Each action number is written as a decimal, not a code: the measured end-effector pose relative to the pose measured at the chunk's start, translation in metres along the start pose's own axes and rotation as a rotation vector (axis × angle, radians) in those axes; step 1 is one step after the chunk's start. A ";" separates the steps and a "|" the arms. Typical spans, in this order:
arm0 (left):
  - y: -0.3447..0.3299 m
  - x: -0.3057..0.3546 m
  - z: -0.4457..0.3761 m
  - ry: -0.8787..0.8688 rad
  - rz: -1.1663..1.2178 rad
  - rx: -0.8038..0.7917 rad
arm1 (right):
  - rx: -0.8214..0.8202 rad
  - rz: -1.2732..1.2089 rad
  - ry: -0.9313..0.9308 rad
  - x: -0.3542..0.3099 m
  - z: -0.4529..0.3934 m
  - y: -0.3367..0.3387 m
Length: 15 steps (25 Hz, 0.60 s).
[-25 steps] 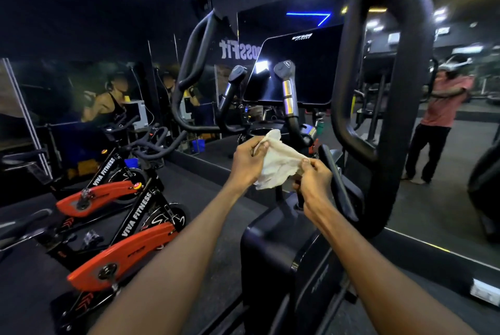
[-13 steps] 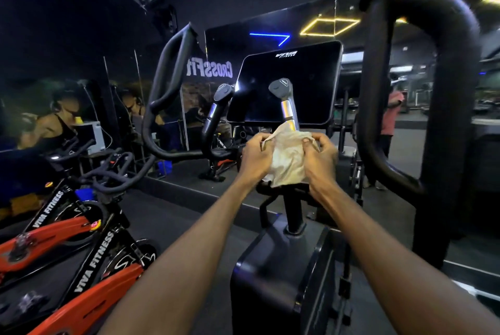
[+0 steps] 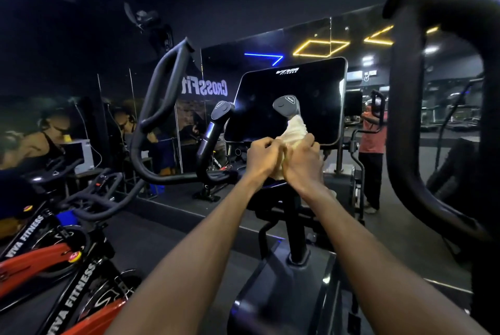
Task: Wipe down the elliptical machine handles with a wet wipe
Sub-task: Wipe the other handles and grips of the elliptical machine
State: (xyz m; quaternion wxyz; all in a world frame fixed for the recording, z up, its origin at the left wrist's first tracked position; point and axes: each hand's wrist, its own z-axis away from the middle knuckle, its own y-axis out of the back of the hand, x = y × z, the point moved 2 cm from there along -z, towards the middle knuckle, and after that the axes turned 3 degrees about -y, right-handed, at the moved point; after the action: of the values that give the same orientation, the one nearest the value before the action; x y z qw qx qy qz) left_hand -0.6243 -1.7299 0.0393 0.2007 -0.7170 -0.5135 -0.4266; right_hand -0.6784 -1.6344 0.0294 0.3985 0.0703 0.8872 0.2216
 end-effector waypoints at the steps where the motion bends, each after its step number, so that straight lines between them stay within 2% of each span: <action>1: 0.001 -0.001 -0.005 0.005 0.028 0.019 | -0.037 -0.005 -0.031 -0.003 -0.006 0.000; 3: 0.005 -0.001 -0.016 -0.002 0.064 0.053 | -0.083 -0.032 -0.047 -0.009 -0.025 0.000; 9: 0.008 -0.007 -0.045 -0.041 0.055 0.075 | -0.235 -0.365 -0.047 -0.014 -0.072 -0.004; 11: 0.004 -0.007 -0.051 -0.035 0.065 0.086 | -0.326 -0.556 -0.102 0.001 -0.064 -0.004; 13: -0.002 -0.004 -0.059 -0.025 0.084 0.093 | -0.405 -0.638 -0.191 0.003 -0.060 0.003; 15: -0.009 0.007 -0.065 -0.032 0.125 0.094 | -0.361 -0.652 -0.266 -0.009 -0.077 0.003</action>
State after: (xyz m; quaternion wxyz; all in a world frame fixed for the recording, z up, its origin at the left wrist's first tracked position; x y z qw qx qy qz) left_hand -0.6581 -1.7699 0.0800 0.2520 -0.7442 -0.4903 -0.3773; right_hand -0.7294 -1.6607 0.0815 0.5656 -0.2582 0.7503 0.2247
